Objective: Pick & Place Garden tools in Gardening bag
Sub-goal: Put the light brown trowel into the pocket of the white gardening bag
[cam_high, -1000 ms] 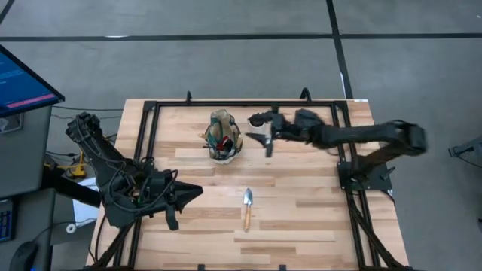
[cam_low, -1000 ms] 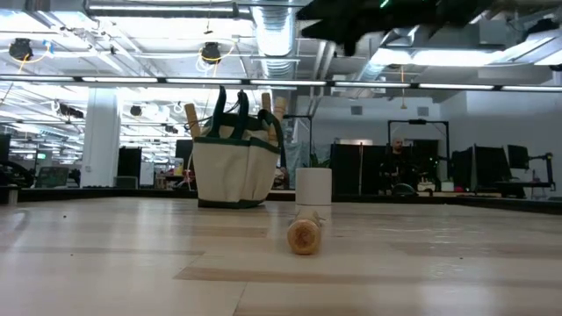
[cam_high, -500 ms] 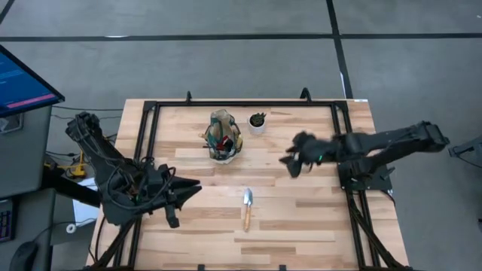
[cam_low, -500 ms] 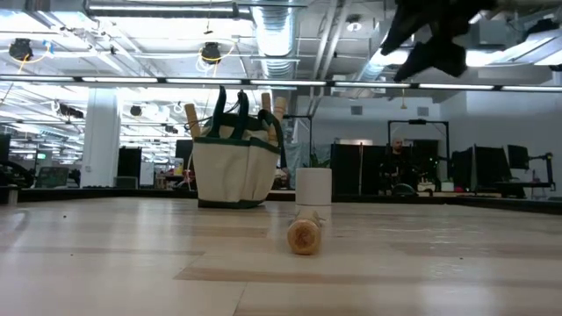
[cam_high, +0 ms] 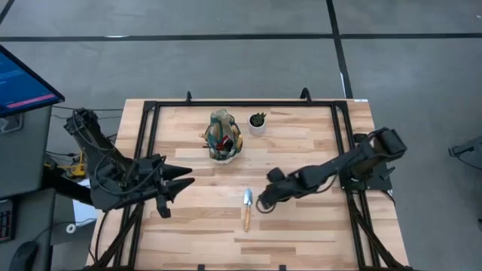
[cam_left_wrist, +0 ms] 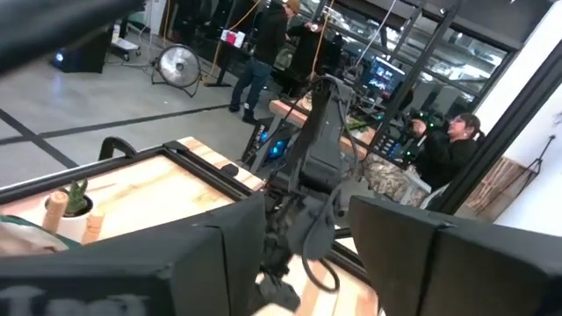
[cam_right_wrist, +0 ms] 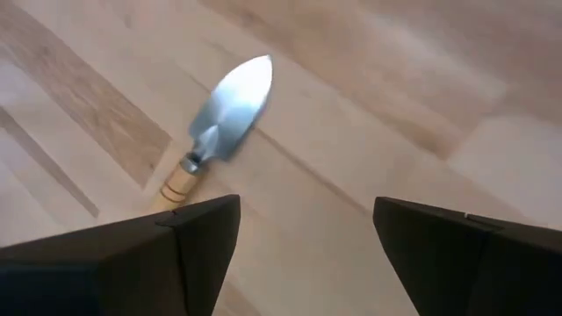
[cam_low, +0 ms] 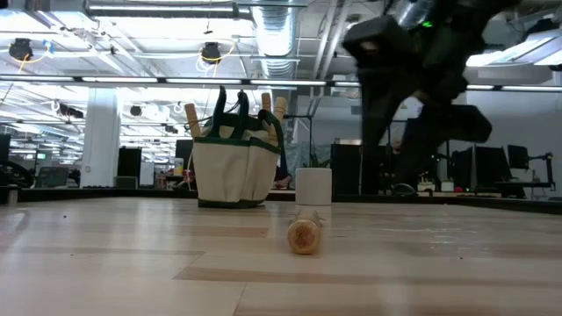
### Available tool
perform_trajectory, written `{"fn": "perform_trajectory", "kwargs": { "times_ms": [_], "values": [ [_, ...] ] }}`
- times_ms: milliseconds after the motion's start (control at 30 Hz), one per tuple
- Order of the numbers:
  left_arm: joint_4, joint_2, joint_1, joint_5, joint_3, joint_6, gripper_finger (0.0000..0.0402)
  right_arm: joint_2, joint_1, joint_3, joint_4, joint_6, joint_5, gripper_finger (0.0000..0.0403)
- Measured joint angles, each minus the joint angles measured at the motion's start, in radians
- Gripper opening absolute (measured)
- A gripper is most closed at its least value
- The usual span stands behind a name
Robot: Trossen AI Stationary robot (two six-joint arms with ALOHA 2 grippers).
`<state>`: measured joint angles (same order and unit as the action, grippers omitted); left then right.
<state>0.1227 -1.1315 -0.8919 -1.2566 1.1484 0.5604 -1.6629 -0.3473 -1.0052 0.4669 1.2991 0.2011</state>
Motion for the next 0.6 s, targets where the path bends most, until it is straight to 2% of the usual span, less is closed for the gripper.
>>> {"fn": "perform_trajectory", "kwargs": {
  "times_ms": [333, 600],
  "values": [
    [0.114, 0.029, -0.001, 0.012, 0.0, 0.0, 0.0168, -0.247, 0.019, -0.27, 0.067, 0.023, -0.071, 0.0255],
    [0.14, 0.069, -0.007, 0.072, 0.0, -0.002, 0.0169, -0.415, 0.032, -0.456, 0.139, 0.038, -0.11, 0.0255]
  ]
}}
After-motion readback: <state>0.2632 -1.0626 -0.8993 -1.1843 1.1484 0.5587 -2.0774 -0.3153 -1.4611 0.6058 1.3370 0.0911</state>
